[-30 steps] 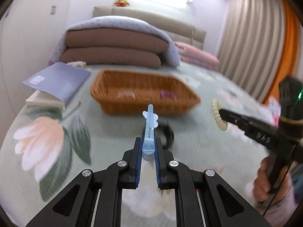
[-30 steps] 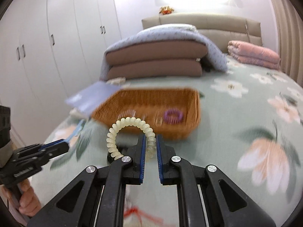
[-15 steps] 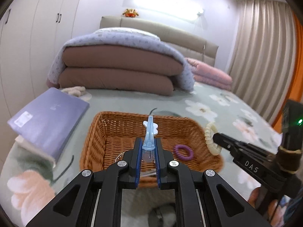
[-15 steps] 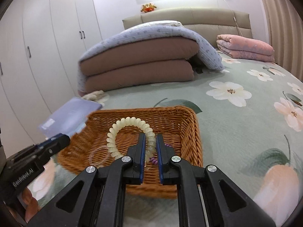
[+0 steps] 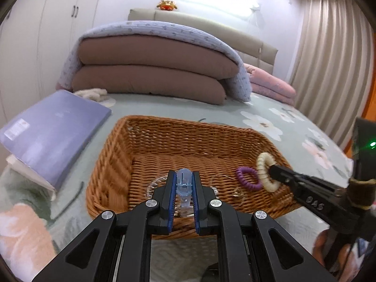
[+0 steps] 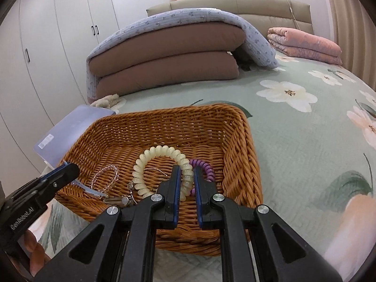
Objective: Organize jewelry
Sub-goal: 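Carry the blue clip and cream coil bracelet into the wicker basket and release both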
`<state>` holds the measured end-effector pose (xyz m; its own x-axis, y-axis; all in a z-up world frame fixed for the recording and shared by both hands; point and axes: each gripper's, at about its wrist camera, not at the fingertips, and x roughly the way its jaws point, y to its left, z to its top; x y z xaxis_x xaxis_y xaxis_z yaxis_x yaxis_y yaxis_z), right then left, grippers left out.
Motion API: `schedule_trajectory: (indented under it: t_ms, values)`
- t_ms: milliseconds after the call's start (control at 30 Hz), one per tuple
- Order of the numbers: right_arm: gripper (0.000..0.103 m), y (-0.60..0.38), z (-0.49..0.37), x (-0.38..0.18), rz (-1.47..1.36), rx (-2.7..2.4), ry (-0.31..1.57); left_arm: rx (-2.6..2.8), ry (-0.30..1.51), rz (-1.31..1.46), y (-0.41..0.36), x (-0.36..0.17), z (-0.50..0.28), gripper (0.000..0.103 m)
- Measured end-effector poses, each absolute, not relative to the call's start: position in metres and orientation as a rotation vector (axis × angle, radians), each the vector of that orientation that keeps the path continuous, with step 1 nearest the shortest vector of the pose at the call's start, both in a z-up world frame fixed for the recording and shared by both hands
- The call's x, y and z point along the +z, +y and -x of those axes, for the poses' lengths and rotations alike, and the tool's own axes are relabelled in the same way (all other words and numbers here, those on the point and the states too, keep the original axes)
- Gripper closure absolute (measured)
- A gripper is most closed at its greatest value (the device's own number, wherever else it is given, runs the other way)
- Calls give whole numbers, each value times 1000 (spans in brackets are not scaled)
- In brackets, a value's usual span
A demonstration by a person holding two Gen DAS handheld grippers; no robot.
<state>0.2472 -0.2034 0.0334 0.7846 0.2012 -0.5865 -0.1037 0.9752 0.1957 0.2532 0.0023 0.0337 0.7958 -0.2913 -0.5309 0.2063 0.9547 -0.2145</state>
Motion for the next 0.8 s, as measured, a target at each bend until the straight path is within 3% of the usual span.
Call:
schedule_trajectory:
  t_ms: [400,467,533,567,800]
  values:
    - [89,-199,-247,31,-139,170,653,-313,621,195,6,28,-260,90]
    - [89,-203,-244,32,-158,176,643,-353,635,213,6,29,-259,83]
    - [89,-208,-242,33,-181,184,633,-364,616,226,8,32,-255,52]
    - [87,-211,-241,35,-196,190,625,-350,595,227,9,34,-253,46]
    - [83,-220,-229,45,-246,221,562,-320,543,259,22,41,-245,43]
